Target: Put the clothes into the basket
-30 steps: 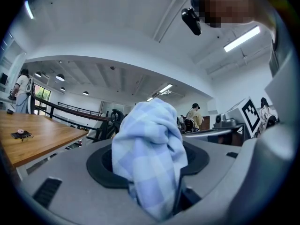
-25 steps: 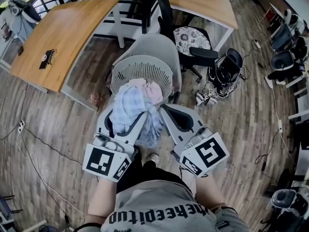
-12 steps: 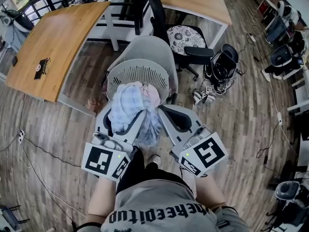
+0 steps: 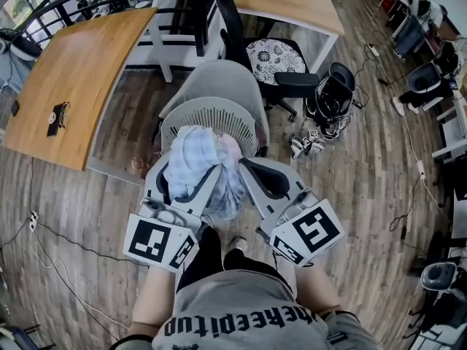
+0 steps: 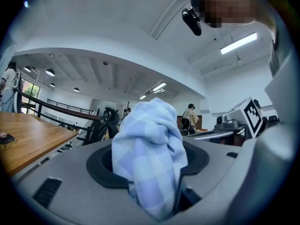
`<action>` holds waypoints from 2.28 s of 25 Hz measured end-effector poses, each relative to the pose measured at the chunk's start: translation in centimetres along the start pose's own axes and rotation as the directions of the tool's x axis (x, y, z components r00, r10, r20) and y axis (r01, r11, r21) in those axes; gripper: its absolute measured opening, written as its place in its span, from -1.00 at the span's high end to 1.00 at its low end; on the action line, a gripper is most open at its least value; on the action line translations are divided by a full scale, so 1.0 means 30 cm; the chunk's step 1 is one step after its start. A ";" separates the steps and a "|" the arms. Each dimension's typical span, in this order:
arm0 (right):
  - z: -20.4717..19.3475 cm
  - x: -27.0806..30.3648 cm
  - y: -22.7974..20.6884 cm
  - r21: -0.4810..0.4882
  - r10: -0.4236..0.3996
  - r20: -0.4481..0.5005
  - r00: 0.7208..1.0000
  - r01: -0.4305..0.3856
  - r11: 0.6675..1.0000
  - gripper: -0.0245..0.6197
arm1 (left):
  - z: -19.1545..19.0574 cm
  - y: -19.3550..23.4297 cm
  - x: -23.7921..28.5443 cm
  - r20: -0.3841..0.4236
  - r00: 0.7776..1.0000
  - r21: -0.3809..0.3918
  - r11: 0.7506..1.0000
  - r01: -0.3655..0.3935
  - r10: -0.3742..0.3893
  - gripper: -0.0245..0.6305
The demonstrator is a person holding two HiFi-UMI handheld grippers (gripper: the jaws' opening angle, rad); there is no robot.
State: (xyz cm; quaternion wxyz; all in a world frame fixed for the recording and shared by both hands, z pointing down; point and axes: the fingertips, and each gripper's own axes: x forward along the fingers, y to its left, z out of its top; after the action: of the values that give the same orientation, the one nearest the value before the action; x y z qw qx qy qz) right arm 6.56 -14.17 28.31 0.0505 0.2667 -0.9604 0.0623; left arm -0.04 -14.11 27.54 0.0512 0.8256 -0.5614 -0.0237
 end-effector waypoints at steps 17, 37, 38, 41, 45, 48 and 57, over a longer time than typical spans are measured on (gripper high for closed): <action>0.022 0.185 -0.055 0.018 -0.090 0.000 0.996 0.090 0.996 0.90 | 0.022 0.187 0.110 -0.007 0.996 -0.004 0.996 0.086 -0.087 0.09; -0.014 0.338 -0.072 0.039 -0.191 -0.030 0.981 0.192 0.981 0.90 | -0.026 0.343 0.171 -0.032 0.984 -0.033 0.984 0.177 -0.178 0.09; -0.023 0.334 -0.070 0.040 -0.196 -0.033 0.980 0.197 0.980 0.90 | -0.036 0.339 0.171 -0.034 0.983 -0.036 0.983 0.181 -0.183 0.09; -0.040 0.330 -0.068 0.041 -0.207 -0.045 0.977 0.209 0.977 0.90 | -0.055 0.338 0.175 -0.041 0.980 -0.044 0.980 0.193 -0.195 0.09; -0.029 0.344 -0.079 0.046 -0.221 -0.052 0.974 0.223 0.974 0.90 | -0.047 0.358 0.190 -0.045 0.978 -0.055 0.978 0.199 -0.202 0.09; -0.025 0.344 -0.099 0.055 -0.218 -0.059 0.974 0.221 0.974 0.90 | -0.044 0.355 0.211 -0.053 0.979 -0.059 0.979 0.194 -0.198 0.09; -0.014 0.365 -0.160 0.058 -0.174 -0.076 0.982 0.179 0.982 0.90 | -0.031 0.373 0.264 -0.053 0.988 -0.067 0.988 0.139 -0.142 0.09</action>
State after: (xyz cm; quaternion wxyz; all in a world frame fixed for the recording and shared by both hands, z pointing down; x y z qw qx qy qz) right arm -0.26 -23.74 30.61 0.0812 0.3499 -0.9281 0.0980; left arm -7.39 -25.50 29.85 0.0915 0.8614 -0.4991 -0.0211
